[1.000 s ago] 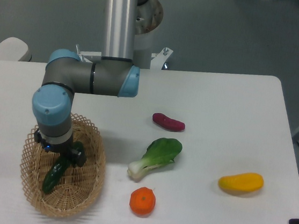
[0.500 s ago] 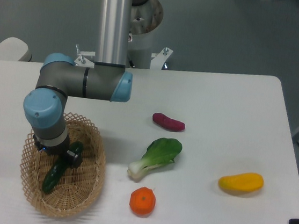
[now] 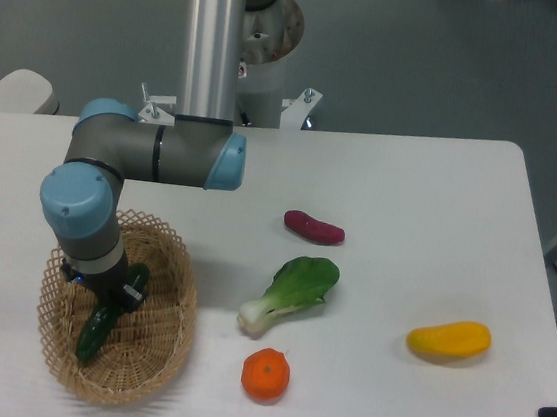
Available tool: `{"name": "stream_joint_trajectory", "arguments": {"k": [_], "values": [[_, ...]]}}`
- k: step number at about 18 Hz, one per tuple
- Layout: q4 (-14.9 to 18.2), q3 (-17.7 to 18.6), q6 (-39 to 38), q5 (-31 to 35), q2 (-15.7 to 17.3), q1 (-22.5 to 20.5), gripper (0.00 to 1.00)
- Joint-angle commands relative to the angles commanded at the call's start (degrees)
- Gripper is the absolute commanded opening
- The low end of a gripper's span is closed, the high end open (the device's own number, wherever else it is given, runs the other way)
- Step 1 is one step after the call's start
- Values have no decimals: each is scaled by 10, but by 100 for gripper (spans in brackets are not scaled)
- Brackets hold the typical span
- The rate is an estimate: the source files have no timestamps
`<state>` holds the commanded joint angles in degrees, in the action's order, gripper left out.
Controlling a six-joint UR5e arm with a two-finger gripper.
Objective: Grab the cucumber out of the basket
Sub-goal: 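Close the gripper around the green cucumber, then lift the cucumber out of the basket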
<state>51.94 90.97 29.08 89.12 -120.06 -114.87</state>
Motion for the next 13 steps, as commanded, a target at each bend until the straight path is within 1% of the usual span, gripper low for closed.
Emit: {"name": "stream_joint_trajectory", "arguments": {"k": [4,7,11,13], "values": [[4,-11,56,-3,33,-39,13],[8,-34,95,-6,40,-68,13],[45,-79,165,-8,41,-113,13],[61,-92,206,-9,43,-141,13]]}}
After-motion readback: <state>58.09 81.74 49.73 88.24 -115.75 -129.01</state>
